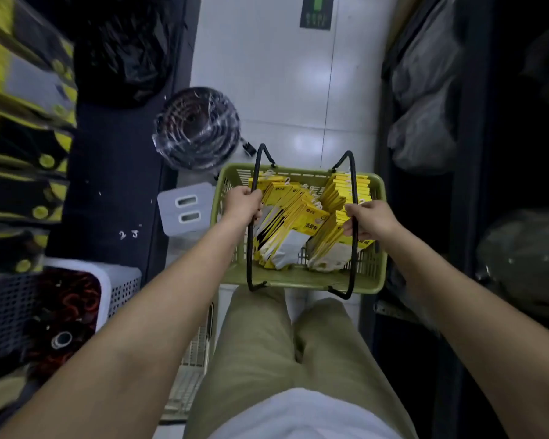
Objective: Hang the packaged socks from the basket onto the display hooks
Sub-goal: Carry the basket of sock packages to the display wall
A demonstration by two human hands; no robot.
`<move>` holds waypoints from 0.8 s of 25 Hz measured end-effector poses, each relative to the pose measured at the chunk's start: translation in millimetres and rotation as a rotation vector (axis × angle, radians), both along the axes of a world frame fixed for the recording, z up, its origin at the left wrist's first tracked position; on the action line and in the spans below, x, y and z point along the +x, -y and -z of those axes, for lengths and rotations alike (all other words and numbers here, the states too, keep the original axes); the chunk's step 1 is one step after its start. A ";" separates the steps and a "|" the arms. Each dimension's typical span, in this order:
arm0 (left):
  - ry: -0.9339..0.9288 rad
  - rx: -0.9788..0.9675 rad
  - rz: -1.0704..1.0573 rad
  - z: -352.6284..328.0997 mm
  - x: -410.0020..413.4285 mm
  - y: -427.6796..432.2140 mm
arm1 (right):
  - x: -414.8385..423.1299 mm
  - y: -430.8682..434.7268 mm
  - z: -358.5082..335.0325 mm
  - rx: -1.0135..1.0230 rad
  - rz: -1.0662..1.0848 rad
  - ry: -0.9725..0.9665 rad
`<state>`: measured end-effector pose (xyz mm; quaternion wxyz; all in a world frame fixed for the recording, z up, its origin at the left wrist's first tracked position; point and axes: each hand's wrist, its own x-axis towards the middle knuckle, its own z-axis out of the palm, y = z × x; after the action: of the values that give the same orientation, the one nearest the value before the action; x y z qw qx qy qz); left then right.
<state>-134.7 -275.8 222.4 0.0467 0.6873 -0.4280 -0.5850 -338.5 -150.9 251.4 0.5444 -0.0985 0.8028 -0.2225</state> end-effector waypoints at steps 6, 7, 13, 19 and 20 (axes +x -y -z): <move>0.025 -0.065 0.053 -31.0 -55.0 142.7 | -62.1 133.9 -20.0 -0.049 -0.013 -0.019; 0.024 -0.087 0.066 -33.9 -68.9 167.8 | -76.2 156.4 -21.3 -0.064 -0.009 -0.027; 0.031 -0.125 0.036 -39.4 -173.1 305.6 | -172.2 303.4 -21.0 -0.090 -0.076 -0.046; 0.014 -0.171 -0.063 -63.1 -277.3 447.1 | -285.6 463.3 -42.5 -0.092 -0.098 -0.023; 0.007 -0.173 -0.072 -65.4 -291.5 469.8 | -303.1 488.2 -45.7 -0.096 -0.094 -0.013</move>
<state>-426.2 -745.6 287.8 0.1255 0.6977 -0.4520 -0.5415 -641.6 -639.1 297.2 0.5436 -0.1636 0.7893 -0.2340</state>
